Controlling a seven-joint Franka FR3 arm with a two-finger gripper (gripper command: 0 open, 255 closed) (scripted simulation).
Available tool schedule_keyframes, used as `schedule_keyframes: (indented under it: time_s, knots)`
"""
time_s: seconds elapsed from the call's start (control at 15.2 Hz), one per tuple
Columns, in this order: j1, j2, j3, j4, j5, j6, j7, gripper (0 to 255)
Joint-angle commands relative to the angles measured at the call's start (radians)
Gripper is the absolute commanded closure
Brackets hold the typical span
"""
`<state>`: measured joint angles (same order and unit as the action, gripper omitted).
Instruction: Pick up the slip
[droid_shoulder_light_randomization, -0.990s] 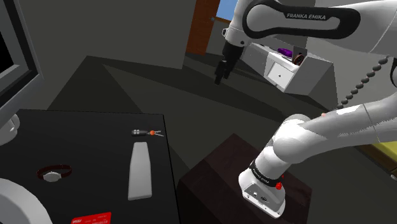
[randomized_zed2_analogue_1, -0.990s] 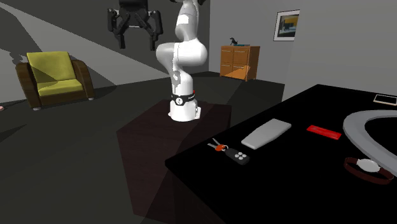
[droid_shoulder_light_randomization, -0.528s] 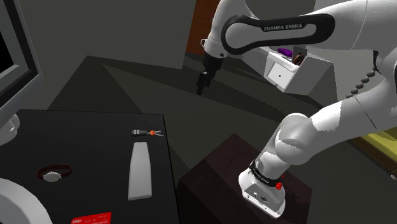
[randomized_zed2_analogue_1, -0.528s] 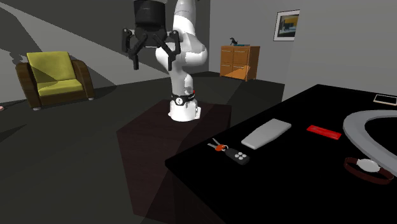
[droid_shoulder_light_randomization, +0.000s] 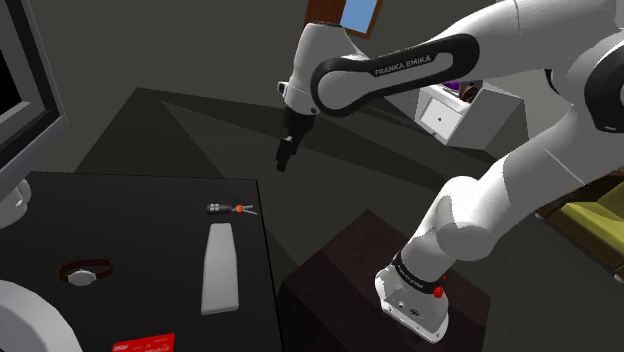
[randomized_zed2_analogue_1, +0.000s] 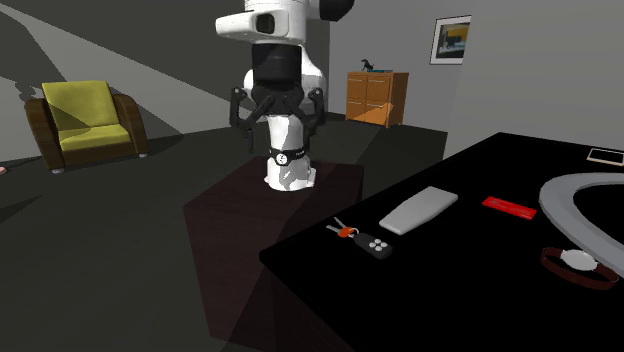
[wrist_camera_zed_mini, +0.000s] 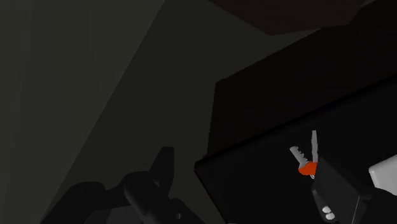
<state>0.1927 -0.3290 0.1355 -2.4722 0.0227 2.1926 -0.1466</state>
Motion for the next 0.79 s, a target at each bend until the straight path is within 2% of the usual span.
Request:
schedule_keyframes:
  time_s: [0.0,0.59,0.73]
  knots:
    - [0.02,0.055,0.022,0.015,0.003,0.045,0.001,0]
    - [0.095,0.312,0.116,0.108,-0.04,0.224,0.025,0]
    - [0.099,0.338,0.121,0.111,-0.049,0.247,0.031,0]
